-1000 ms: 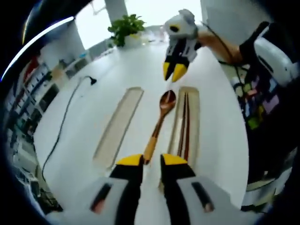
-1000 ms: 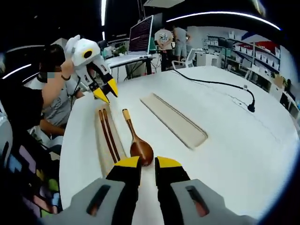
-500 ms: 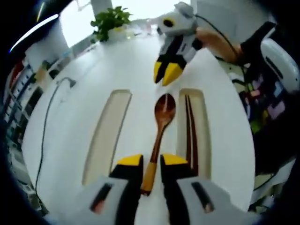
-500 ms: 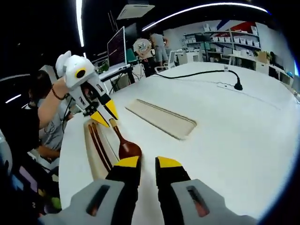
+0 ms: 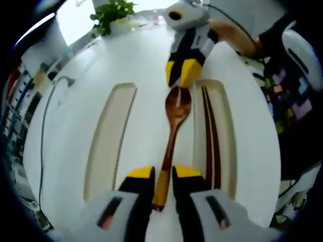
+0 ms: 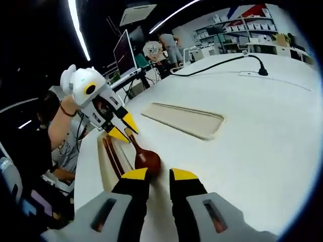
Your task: Arrange the utensils inside the cutlery case until each visible utensil rests in its matching compartment.
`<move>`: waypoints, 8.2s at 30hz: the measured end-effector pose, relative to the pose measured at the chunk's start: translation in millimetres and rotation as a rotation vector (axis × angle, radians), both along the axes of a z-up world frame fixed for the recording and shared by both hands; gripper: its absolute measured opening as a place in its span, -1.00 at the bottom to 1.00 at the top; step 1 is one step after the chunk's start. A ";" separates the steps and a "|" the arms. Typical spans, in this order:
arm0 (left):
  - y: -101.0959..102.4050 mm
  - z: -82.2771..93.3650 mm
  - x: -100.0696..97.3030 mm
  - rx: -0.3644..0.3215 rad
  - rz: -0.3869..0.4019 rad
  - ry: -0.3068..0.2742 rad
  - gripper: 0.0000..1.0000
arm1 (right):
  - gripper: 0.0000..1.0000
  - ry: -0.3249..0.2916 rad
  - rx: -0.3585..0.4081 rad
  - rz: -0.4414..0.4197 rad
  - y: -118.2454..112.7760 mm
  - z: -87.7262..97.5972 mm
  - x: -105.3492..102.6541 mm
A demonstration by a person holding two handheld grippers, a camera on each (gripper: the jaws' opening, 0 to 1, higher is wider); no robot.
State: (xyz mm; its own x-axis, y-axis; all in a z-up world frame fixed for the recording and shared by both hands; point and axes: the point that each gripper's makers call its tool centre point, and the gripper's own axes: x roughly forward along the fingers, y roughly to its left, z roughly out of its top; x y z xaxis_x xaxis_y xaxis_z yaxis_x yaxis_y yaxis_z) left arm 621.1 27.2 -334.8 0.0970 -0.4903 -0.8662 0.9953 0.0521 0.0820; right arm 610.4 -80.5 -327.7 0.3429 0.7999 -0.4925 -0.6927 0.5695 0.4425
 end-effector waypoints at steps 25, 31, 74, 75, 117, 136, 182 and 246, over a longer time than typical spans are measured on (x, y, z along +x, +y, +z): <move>-3.7 1.0 -1.3 -0.172 0.049 -0.014 -0.81 | -0.96 0.184 0.119 -0.189 0.4 -0.5 11.2; -6.5 1.5 -0.1 -0.132 0.038 -0.095 -0.81 | -0.97 0.174 0.156 -0.208 -1.0 3.4 11.8; 12.8 33.7 -58.4 -0.101 0.046 -0.191 -0.81 | -0.95 -0.027 0.222 -0.148 24.0 55.6 -46.7; 12.4 32.7 -59.0 -0.102 0.044 -0.189 -0.81 | -0.95 -0.033 0.213 -0.151 23.6 53.8 -47.5; 13.0 18.2 -58.4 -0.065 0.045 -0.187 -0.79 | -0.89 -0.157 0.027 -0.087 15.1 25.3 -55.9; 25.4 32.9 -54.7 -0.086 0.112 -0.239 -0.80 | -0.89 -0.209 0.055 -0.085 14.9 41.4 -48.4; 94.0 42.4 87.0 -0.546 0.960 -0.263 -0.52 | -0.60 -0.217 -0.093 -0.176 -25.5 28.3 78.4; 77.2 7.8 95.5 -0.720 1.077 0.012 -0.57 | -0.88 -0.230 -0.373 -0.373 -40.0 -6.5 100.5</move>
State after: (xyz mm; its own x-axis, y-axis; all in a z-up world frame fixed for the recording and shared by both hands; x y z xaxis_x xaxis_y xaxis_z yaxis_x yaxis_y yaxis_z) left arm 716.7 104.4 -327.0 0.7257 -0.5246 -0.4452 0.4259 0.8507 -0.3082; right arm 710.9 -120.4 -334.2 0.7003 0.3901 -0.5978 -0.4692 0.8827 0.0263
